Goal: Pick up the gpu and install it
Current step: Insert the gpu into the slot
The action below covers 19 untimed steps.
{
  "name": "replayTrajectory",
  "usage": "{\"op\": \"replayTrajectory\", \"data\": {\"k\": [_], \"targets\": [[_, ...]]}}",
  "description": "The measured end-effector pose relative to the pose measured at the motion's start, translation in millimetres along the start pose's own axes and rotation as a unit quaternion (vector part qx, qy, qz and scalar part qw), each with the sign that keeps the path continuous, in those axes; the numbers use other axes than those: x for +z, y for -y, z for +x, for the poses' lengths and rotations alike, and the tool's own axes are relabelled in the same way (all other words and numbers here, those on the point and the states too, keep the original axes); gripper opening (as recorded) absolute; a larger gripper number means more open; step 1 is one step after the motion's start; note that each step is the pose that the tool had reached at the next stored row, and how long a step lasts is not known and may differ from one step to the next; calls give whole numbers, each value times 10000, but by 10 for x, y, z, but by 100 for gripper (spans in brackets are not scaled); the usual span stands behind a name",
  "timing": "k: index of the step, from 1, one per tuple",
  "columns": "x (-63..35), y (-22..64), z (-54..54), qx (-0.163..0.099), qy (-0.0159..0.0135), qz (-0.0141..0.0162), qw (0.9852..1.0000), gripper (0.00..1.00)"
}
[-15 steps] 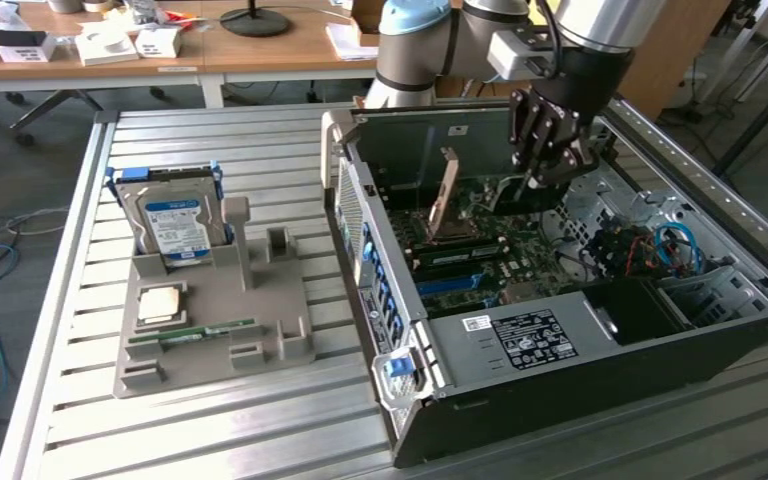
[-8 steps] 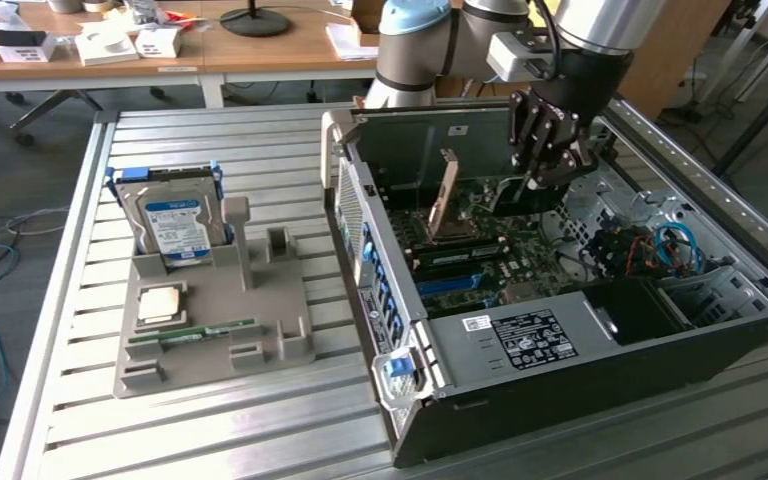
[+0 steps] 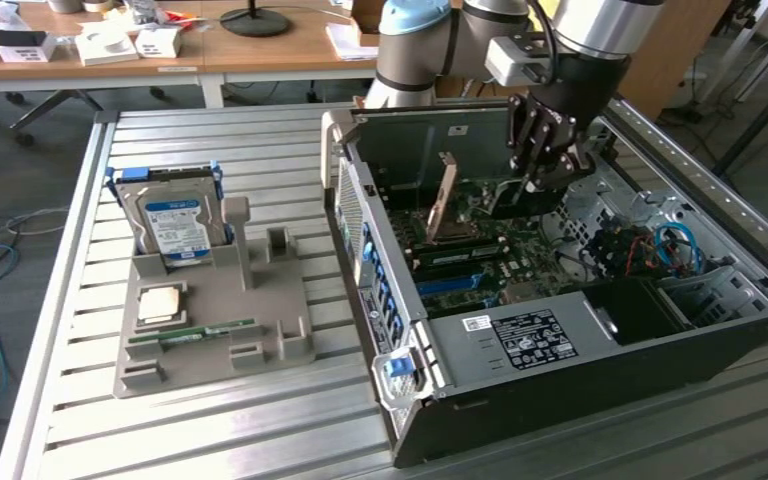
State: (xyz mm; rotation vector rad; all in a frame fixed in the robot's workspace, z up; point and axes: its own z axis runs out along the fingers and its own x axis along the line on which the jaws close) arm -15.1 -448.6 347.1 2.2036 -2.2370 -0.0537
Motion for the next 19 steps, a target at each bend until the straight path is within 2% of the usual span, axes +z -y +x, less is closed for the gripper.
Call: {"op": "replayTrajectory", "data": {"k": [11,19], "targets": [[11,0,0,0,-1,0,10000,26],[72,1,2,0,0,0,10000,26]]}}
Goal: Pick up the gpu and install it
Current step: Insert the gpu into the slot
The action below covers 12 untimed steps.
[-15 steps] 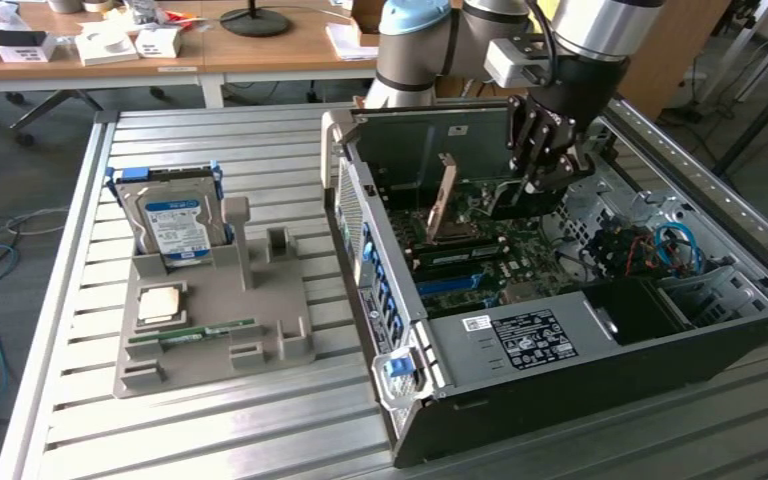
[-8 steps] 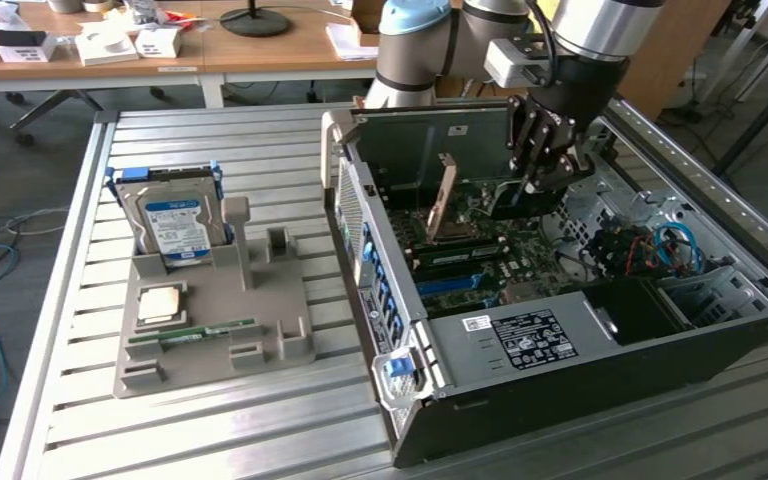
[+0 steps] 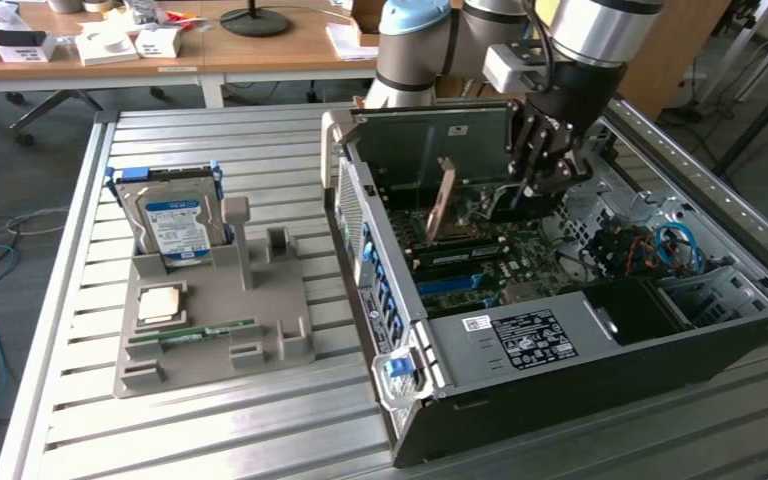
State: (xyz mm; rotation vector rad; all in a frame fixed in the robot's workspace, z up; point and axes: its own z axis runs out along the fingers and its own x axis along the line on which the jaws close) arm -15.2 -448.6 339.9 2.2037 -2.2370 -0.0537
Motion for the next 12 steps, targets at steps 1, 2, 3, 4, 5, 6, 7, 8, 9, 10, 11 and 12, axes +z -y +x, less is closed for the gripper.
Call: {"op": "replayTrajectory", "data": {"k": [1,2,3,4,5,6,7,8,9,10,11,12], "targets": [[11,0,0,1,0,0,10000,26],[22,-1,1,0,0,0,10000,26],[32,-3,1,1,0,0,10000,26],[43,-4,1,1,0,0,10000,26],[53,-5,1,0,0,0,10000,26],[65,-6,2,0,0,0,10000,26],[75,-8,2,0,0,0,10000,26],[86,-9,2,0,0,0,10000,26],[96,-10,3,0,0,0,10000,26],[105,-11,3,0,0,0,10000,26],[114,-12,3,0,0,0,10000,26],[123,-12,3,0,0,0,10000,26]]}}
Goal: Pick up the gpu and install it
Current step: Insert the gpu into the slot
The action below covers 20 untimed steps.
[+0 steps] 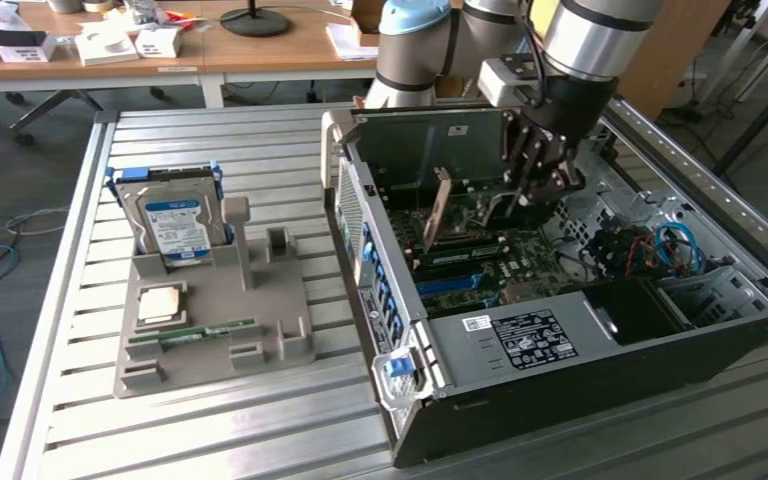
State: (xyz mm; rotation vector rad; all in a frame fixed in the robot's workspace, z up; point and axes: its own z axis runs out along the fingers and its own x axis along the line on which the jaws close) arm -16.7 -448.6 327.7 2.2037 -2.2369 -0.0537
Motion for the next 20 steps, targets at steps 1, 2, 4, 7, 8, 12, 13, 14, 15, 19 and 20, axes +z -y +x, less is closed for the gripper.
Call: {"op": "replayTrajectory", "data": {"k": [1,2,4,7,8,12,13,14,15,19,20], "targets": [[8,-1,0,0,0,0,10000,26],[17,-2,0,0,0,0,10000,26],[36,-5,1,0,0,0,10000,26],[70,-12,2,-2,0,0,10000,26],[82,-15,2,-3,0,0,10000,26],[99,-17,3,-7,-1,0,10000,26],[99,-17,3,-7,-1,0,10000,26],[99,-18,3,-6,-1,0,10000,26],[100,-19,3,-6,0,0,10000,26],[100,-26,20,-14,3,3,10000,26],[100,-28,23,-16,4,3,10000,26]]}}
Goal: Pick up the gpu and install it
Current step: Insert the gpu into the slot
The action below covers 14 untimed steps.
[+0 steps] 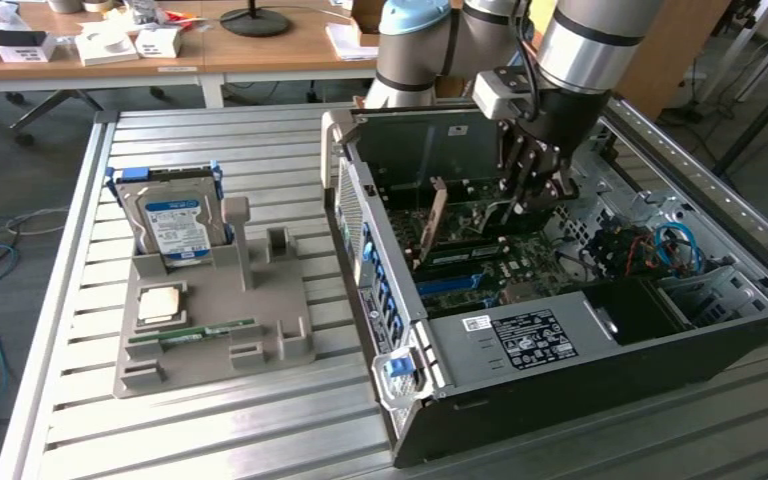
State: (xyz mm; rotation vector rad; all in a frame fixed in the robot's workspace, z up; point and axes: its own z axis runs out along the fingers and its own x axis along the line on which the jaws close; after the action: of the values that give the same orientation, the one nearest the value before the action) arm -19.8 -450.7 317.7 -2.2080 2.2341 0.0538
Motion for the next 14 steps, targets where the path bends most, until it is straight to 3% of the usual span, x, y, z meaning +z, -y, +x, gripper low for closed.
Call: {"op": "replayTrajectory", "data": {"k": [8,14], "targets": [[64,-9,3,-6,0,4,10000,26],[141,-34,5,-27,0,30,10000,26]]}}
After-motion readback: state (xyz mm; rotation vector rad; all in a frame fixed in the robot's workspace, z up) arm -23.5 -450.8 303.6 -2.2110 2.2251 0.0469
